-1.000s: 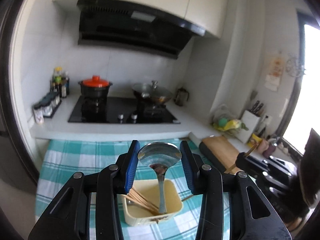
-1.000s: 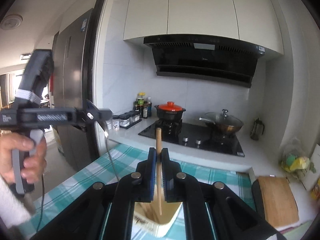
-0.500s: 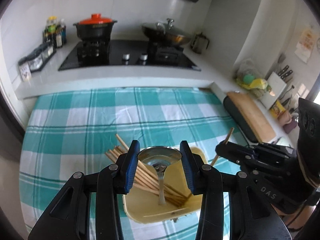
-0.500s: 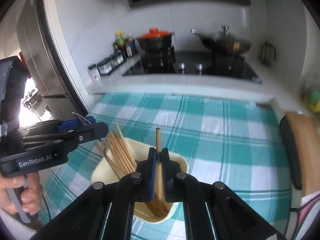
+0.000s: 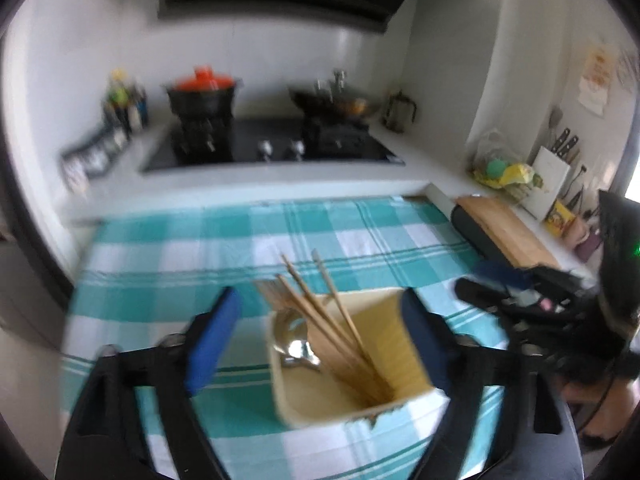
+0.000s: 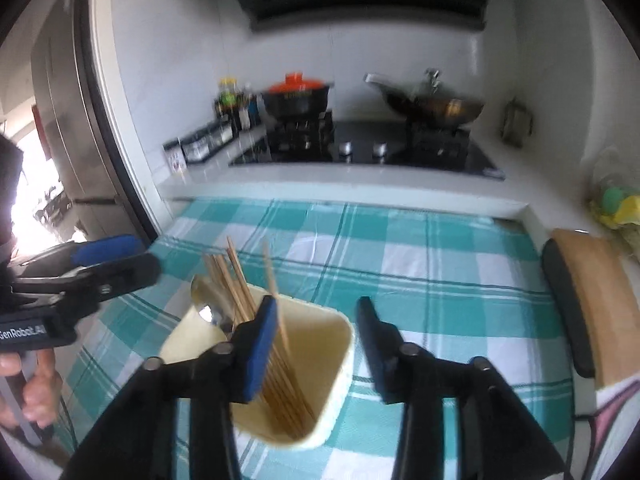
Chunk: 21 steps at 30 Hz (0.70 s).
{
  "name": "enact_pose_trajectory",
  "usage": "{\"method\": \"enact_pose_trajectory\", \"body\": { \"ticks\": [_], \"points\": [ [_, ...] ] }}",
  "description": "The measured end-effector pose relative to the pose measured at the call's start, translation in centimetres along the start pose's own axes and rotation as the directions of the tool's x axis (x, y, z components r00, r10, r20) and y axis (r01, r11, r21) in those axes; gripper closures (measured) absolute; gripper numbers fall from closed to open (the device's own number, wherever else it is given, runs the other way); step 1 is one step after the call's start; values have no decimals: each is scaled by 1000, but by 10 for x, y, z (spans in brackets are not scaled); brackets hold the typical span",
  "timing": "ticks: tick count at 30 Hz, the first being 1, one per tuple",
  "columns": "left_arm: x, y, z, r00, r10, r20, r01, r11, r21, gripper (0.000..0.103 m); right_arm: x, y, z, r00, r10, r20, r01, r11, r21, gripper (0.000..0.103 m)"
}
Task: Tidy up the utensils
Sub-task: 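Withdraw both open tools away from the caddy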
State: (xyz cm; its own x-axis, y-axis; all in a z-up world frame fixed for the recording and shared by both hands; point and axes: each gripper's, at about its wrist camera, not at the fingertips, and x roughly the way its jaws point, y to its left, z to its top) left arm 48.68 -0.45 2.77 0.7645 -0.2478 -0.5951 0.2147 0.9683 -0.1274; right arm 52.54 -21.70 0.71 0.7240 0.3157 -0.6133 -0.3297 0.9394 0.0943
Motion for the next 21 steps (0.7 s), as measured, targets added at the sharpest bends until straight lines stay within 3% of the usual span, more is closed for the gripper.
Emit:
{"method": "enact_pose_trajectory", "body": {
  "ticks": [1,3,6,11,17,21],
  "points": [
    [-15,-4,-5,999,21,32,-21,999,28,3,-18,0,-7,1000,-9,26,9,1000,-1,43],
    [-51,-17,-24,989,100,108,-109,990,84,1,-43,4,-19,998,-31,54,32,999,-8,41],
    [-96,-36,-65,959,210,190,-231,968,98,0,-92,15,-56,992,-81,100,83,996,-14,24],
    [-127,-50,-127,954,278,111,-280,960,9,0,-147,33,-112,985,-99,145,99,995,7,15],
    [-160,-74,-161,921,364,139,-369,929,16,0,-191,46,-156,980,-120,159,116,993,35,12],
    [-177,-82,-175,928,348,133,-352,936,13,0,-214,61,-171,973,-135,187,136,991,8,4]
  ]
}}
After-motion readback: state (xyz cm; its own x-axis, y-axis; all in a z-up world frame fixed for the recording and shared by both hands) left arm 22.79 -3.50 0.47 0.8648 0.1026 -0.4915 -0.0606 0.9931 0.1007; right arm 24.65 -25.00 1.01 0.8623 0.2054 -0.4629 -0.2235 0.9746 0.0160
